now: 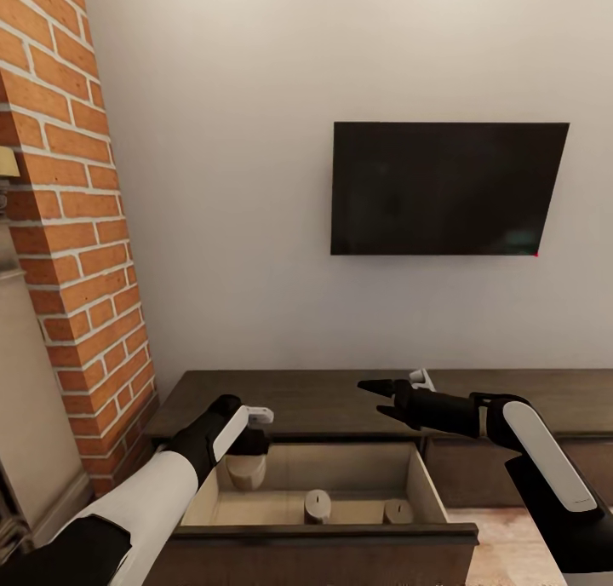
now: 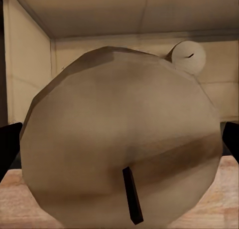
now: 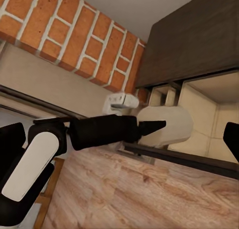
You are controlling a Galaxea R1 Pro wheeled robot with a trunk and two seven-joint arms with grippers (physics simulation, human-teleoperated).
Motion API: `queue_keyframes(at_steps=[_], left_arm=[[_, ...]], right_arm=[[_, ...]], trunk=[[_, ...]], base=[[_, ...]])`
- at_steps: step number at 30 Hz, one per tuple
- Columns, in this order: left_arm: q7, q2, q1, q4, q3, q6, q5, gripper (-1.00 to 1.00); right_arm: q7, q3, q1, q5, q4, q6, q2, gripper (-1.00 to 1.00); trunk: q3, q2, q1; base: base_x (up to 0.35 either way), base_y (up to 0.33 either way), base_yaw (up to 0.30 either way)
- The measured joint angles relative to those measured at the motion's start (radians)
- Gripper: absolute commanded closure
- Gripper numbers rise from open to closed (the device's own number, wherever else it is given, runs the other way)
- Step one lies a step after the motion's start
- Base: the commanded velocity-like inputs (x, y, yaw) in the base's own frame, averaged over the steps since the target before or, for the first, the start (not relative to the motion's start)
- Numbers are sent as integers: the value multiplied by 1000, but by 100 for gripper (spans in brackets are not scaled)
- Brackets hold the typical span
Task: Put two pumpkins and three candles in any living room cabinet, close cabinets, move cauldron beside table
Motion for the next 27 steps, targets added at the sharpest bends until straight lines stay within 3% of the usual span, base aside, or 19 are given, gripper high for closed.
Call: queue_keyframes(at_steps=[9,27], left_arm=[[2,0,0,1,0,39,0,100],[2,0,0,-6,0,26,-2,100]], right_arm=[[0,0,0,0,0,0,0,-100],[0,0,0,-1,0,0,0,-100]], trunk=[[-28,-63,35],[-85,-189,104]], base=[[0,0,0],[0,0,0]])
